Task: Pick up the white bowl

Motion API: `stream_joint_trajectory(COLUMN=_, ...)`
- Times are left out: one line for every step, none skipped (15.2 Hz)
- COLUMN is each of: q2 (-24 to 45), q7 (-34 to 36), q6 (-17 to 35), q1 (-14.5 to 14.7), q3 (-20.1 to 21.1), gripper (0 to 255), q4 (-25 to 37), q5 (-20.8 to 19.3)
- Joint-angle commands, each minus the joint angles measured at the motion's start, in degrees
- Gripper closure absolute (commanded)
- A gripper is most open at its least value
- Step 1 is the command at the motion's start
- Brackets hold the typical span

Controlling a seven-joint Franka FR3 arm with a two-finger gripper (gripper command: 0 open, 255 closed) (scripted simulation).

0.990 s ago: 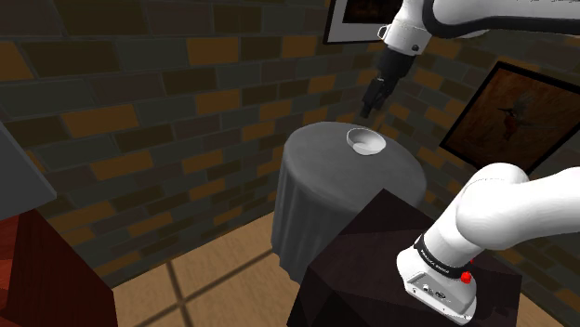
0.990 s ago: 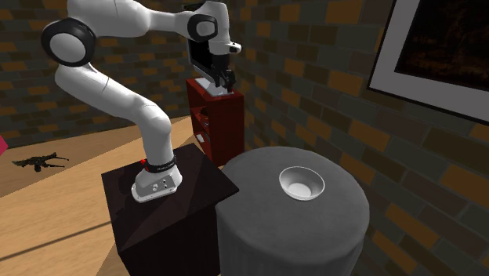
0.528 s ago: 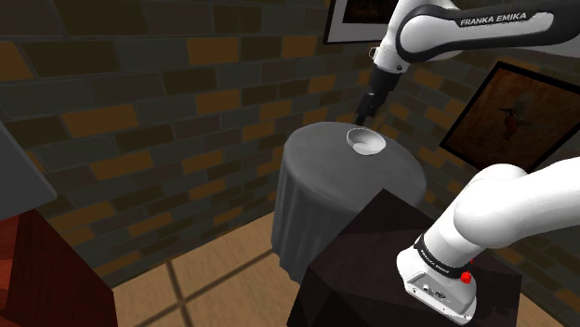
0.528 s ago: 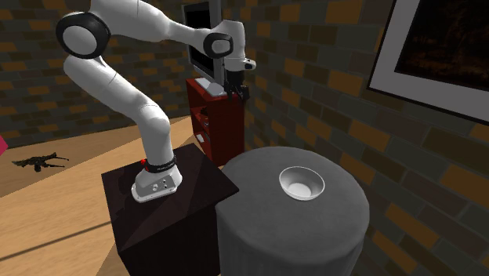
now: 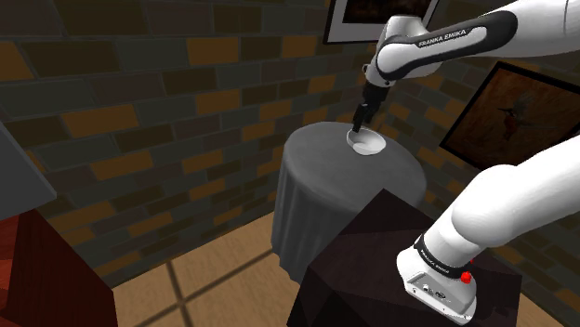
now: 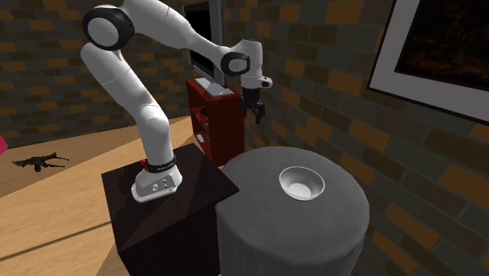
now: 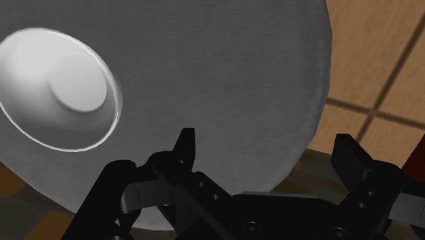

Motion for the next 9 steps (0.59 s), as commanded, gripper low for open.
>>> stream_joint_trajectory(q2=4.2, q7=-2.0, q6=3.1, q1=-0.6, q3=-1.7, gripper=0, q4=0.9, q5=-0.4)
stream_joint_trajectory(q2=6.2, q7=-2.8, q6=4.4, q1=-0.8, q3=-2.4, gripper=0, q4=1.5, q5=-0.4)
stream_joint_trajectory(q2=8.2, q7=-3.7, q6=5.6, q1=-1.0, q3=-3.0, gripper=0, q4=2.2, q5=-0.3)
stream_joint_trajectory(q2=10.3, q7=-4.6, q6=6.8, q1=-1.2, q3=-3.7, gripper=0, q4=2.9, q5=-0.2)
stream_joint_trajectory(q2=12.4, q7=-5.6, q6=7.9, q1=-1.5, q3=-4.3, gripper=0, q4=3.8, q5=0.0)
stream_joint_trajectory(q2=14.5, q7=-6.5, q6=9.0, q1=-1.7, q3=-4.9, gripper=0, q4=4.6, q5=0.3)
stream_joint_trajectory(q2=16.6, q7=-7.5, q6=10.0, q1=-1.9, q3=-5.5, gripper=0, q4=5.6, q5=0.6)
stream_joint_trajectory(q2=18.8, q7=-8.6, q6=11.0, q1=-2.2, q3=-6.0, gripper=0, q4=6.6, q5=1.1)
stream_joint_trajectory(q2=20.9, q7=-9.6, q6=11.9, q1=-2.5, q3=-6.5, gripper=0, q4=7.7, q5=1.6)
